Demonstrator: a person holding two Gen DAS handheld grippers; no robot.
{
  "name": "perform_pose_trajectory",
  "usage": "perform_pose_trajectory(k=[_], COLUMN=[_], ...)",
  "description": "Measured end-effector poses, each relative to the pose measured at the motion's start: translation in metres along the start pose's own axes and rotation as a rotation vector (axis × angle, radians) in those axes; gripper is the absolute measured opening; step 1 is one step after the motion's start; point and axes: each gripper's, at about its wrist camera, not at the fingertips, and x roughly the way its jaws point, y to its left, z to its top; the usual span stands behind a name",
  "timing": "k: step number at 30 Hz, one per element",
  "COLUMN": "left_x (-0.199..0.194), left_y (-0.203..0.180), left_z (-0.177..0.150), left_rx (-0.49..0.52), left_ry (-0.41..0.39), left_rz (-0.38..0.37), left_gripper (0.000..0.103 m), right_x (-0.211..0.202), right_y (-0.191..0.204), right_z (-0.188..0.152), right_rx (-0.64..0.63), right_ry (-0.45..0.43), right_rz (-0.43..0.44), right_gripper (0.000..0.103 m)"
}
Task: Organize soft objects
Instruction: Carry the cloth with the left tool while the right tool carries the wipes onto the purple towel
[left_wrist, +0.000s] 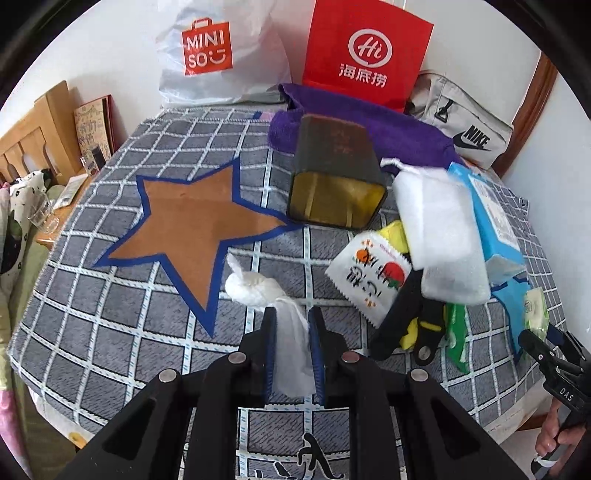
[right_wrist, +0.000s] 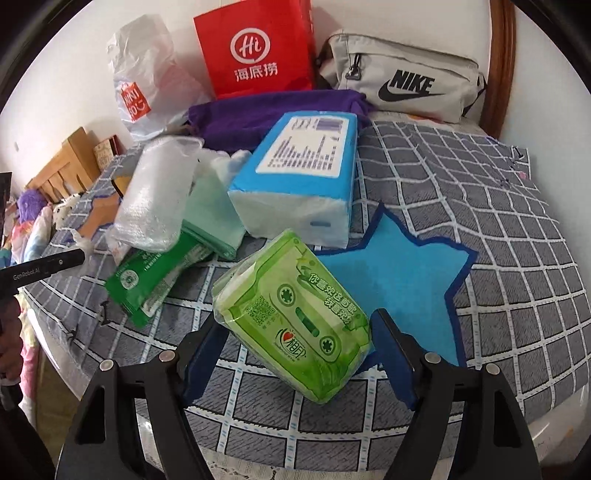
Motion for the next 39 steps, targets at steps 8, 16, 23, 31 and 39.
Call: perform_pose_trajectory(k=[8,16,23,31,39], left_x=[-0.026,-0.038,-0.030,-0.004,0.033], left_y=[-0.015,-0.032,-0.039,-0.045,-0.047], left_z=[0.030,0.071,0.117,0.165,0.201], left_rx=[0.019,0.049,0.044,0.029,0.039], left_ry=[-0.057,-0.105,-0.126,-0.118,-0.088], left_rz=[-0.011,-0.003,-0.008,-0.028,-0.030], left_gripper=[0.017,0.017,0.017,0.017,0.017], right_x=[-0.032,-0.041,-0.034,0.000,0.042], right_y=[0.001,0.003,0.006,-0.004,-0.018], right_z=[0.034,0.087,0.134,0.183,0.215], right_rx=[-0.020,-0.003,-0.011,-0.001,0.013], right_ry=[-0.085,-0.123,-0.146,-0.147,-0.138], right_rz=[0.010,0.017,0.023,0.026,0.014], right_gripper=[0.077,0.077,0.077,0.078,0.078])
